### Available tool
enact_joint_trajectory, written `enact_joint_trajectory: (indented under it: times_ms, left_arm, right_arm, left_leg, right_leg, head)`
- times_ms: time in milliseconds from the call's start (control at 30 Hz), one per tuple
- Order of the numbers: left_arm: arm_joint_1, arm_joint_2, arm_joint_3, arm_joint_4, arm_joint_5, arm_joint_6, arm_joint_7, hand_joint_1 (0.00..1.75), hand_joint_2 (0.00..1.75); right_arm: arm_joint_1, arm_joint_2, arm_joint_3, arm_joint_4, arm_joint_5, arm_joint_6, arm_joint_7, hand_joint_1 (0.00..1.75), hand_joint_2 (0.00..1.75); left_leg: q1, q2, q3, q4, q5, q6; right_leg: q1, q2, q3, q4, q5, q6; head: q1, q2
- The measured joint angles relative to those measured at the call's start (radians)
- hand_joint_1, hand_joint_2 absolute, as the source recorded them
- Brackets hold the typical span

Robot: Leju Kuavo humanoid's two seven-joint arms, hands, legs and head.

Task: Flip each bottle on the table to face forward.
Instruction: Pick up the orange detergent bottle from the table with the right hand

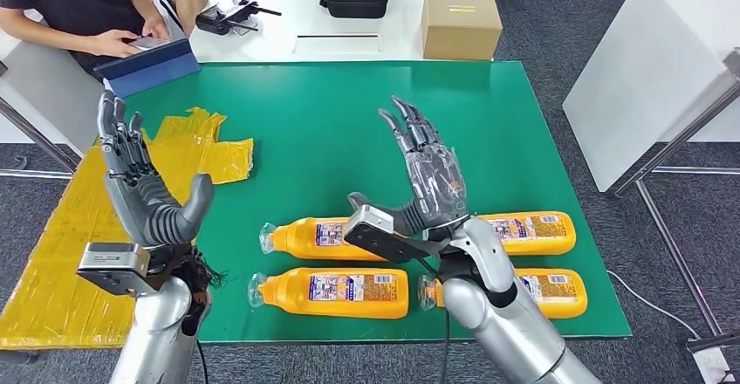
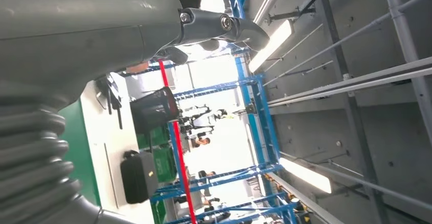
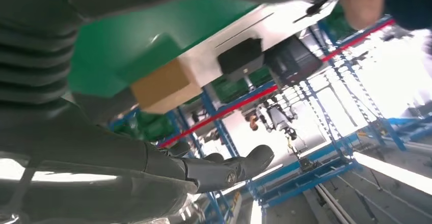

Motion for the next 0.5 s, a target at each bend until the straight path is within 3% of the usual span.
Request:
enact_joint_trajectory:
  times_ms: [267, 500]
  left_arm:
    - [-0.014, 0.0, 0.059, 0.065, -0.021, -0.012, 0.01, 0.0, 1.75]
    - [-0.031, -0.011, 0.083, 0.124, -0.019, -0.025, 0.01, 0.0, 1.75]
  right_arm:
    - [0.116, -0.159, -0.06, -0.103, 0.068, 0.076, 0.067, 0.0, 0.0]
    - [0.212, -0.227, -0.143, -0.161, 0.085, 0.122, 0.076, 0.0, 0.0]
  left_leg:
    - [0.0, -0.001, 0.0, 0.0, -0.001, 0.001]
    - [0.0, 0.0, 0.0, 0.0, -0.001, 0.001]
  right_leg:
    - [0.0, 0.0, 0.0, 0.0, 0.0, 0.0]
    - [0.0, 0.0, 0.0, 0.0, 0.0, 0.0]
  head:
    - [0.0, 0.0]
    - [0.0, 0.0]
